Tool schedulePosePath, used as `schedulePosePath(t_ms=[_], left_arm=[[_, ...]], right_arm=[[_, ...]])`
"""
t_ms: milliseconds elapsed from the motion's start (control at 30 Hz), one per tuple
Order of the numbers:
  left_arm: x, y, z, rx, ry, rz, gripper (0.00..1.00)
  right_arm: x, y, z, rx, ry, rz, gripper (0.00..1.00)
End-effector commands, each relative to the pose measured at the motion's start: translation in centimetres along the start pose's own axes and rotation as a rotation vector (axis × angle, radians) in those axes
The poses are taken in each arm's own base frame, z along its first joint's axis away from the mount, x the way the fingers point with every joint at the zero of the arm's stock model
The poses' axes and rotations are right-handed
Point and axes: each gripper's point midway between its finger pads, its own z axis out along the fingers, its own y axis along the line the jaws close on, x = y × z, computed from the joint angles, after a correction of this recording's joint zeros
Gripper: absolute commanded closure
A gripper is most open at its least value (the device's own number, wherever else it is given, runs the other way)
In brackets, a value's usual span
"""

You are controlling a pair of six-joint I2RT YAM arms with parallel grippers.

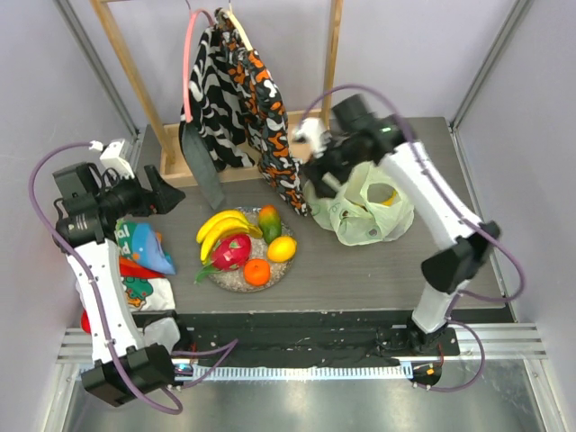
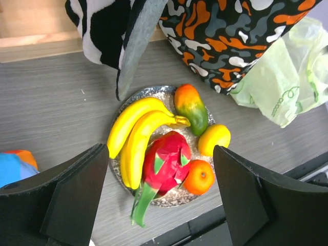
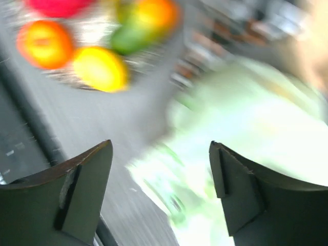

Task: Take the fake fruits out of the plastic bag
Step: Adjust the plastic bag at the center of the board.

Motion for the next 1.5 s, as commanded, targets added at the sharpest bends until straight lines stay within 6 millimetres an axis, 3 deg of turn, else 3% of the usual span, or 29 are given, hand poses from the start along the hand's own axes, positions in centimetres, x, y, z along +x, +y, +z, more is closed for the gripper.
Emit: schedulePosePath(t_ms=[0,33,100,133,233,300,400,467,533,567,667,700,733,767,800,833,867,967,1167,1300,1400,1433,1467], left_arm=[[-1.5,-0.8,0.0,0.019,0.015,0.13,0.12],[-1.7,-0.9,0.3,0.021,0.021,0.134,0.12],[-2.6,-1.4,0.7,0.038,0.027,0.151,0.14],[-2.6,-2.6,0.9,0.073,0.037,0.172,0.15],[-3.0,-7.2,1.0,0.207,0.019,0.267,0.15],[-4.2,-9.0,1.5,0.265,0.026,0.282,0.15],[-5.2,-12.8,4.1,0.369,0.073,0.407,0.14],[-4.3,-15.9,6.0,0.43,0.113,0.552,0.14],[-3.8,-17.6,8.9,0.422,0.16,0.681,0.14],[-1.5,-21.5,9.7,0.519,0.185,0.824,0.13],[2.5,-26.3,13.7,0.544,0.23,1.078,0.12],[2.9,-27.7,14.9,0.541,0.2,1.135,0.12],[4.9,-28.1,17.2,0.533,0.228,1.187,0.13],[5.1,-28.5,18.6,0.488,0.2,1.225,0.13],[5.4,-30.9,19.6,0.516,0.122,1.263,0.13],[5.8,-31.7,20.4,0.524,0.107,1.276,0.13],[6.8,-32.2,21.8,0.525,0.116,1.293,0.14],[8.1,-33.1,23.5,0.519,0.125,1.352,0.14],[11.7,-33.3,24.5,0.575,0.199,1.434,0.14],[14.4,-32.5,26.6,0.538,0.274,1.505,0.17],[15.5,-31.9,27.5,0.515,0.335,1.5,0.2],[14.8,-32.5,27.3,0.518,0.32,1.489,0.21],[15.4,-32.6,26.9,0.555,0.346,1.469,0.21]], right_arm=[[3.8,-4.9,-4.8,0.113,-0.077,0.141,0.21],[6.8,-7.0,-5.5,0.158,-0.065,0.238,0.26],[9.3,-8.9,-5.2,0.183,-0.065,0.327,0.31],[11.1,-10.3,-5.5,0.204,-0.06,0.383,0.34],[12.9,-11.0,-4.7,0.182,-0.038,0.435,0.35],[14.0,-10.9,-3.9,0.171,-0.007,0.447,0.34],[16.6,-12.1,-3.0,0.253,0.079,0.488,0.34],[18.2,-12.8,-2.8,0.281,0.123,0.528,0.38],[18.9,-13.2,-3.1,0.293,0.128,0.565,0.4],[19.4,-13.5,-3.7,0.31,0.126,0.586,0.4],[19.6,-13.4,-4.8,0.328,0.107,0.616,0.4],[19.6,-13.0,-5.2,0.332,0.095,0.623,0.4],[19.7,-12.8,-5.4,0.333,0.093,0.627,0.4],[19.8,-12.5,-5.4,0.334,0.092,0.632,0.4],[20.0,-12.0,-5.7,0.339,0.09,0.637,0.39],[20.2,-11.8,-5.9,0.345,0.092,0.642,0.39],[20.3,-11.7,-6.0,0.351,0.087,0.653,0.39],[20.9,-11.2,-6.7,0.359,0.072,0.679,0.38],[21.5,-10.8,-7.6,0.351,0.05,0.714,0.37],[21.4,-10.9,-8.1,0.346,0.028,0.726,0.36],[21.5,-11.1,-8.3,0.343,0.013,0.743,0.35],[21.5,-11.3,-8.4,0.344,0.008,0.75,0.35],[21.5,-11.5,-8.6,0.349,0.0,0.755,0.35]])
